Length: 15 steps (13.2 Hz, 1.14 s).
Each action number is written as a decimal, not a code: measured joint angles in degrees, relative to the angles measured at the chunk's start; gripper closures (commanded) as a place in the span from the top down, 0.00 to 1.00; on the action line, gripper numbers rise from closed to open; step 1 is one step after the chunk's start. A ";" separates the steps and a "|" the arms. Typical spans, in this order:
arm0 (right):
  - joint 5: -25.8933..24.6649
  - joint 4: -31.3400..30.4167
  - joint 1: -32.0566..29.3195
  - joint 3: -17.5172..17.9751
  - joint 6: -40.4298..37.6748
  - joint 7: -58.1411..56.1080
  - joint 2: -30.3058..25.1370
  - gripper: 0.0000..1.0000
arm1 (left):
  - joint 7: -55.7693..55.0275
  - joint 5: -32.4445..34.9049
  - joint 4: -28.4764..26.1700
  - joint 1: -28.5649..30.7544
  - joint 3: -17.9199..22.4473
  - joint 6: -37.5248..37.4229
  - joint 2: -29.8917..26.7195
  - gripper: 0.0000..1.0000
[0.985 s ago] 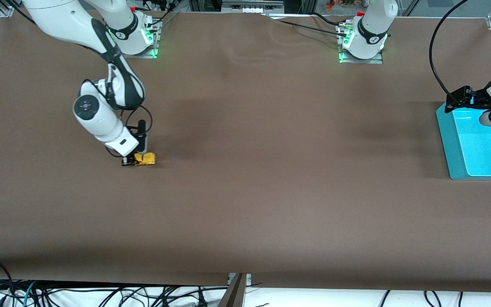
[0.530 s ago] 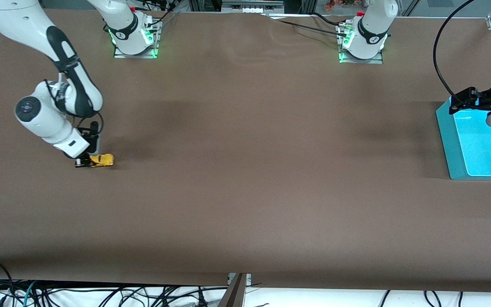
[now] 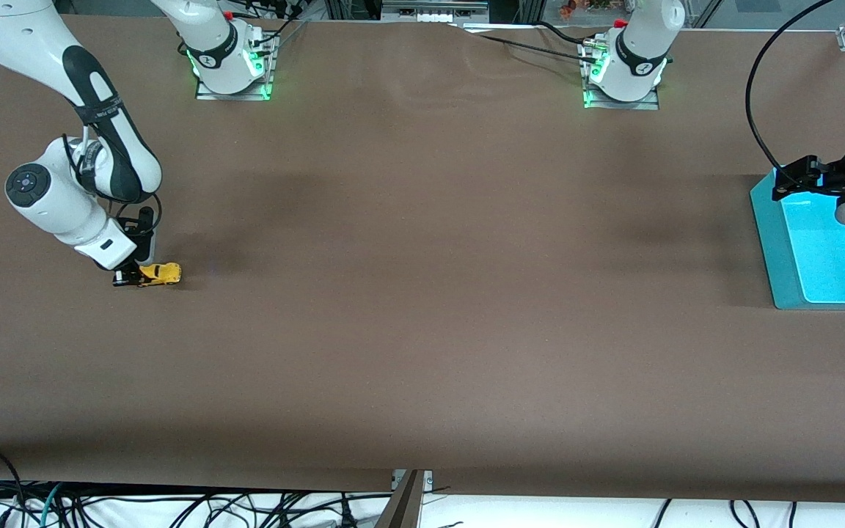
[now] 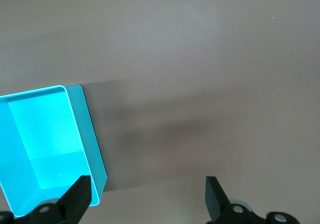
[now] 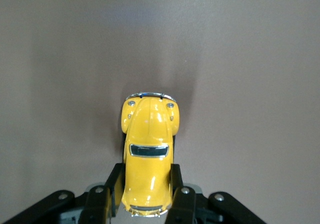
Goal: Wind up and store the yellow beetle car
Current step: 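Drag the gripped car backward along the table with the right gripper, then open the right gripper, releasing the car to roll toward the cyan tray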
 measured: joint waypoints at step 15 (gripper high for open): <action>6.91 9.40 0.07 2.66 -13.50 2.39 0.80 1.00 | 0.14 0.00 1.73 0.37 -0.32 0.16 3.30 1.00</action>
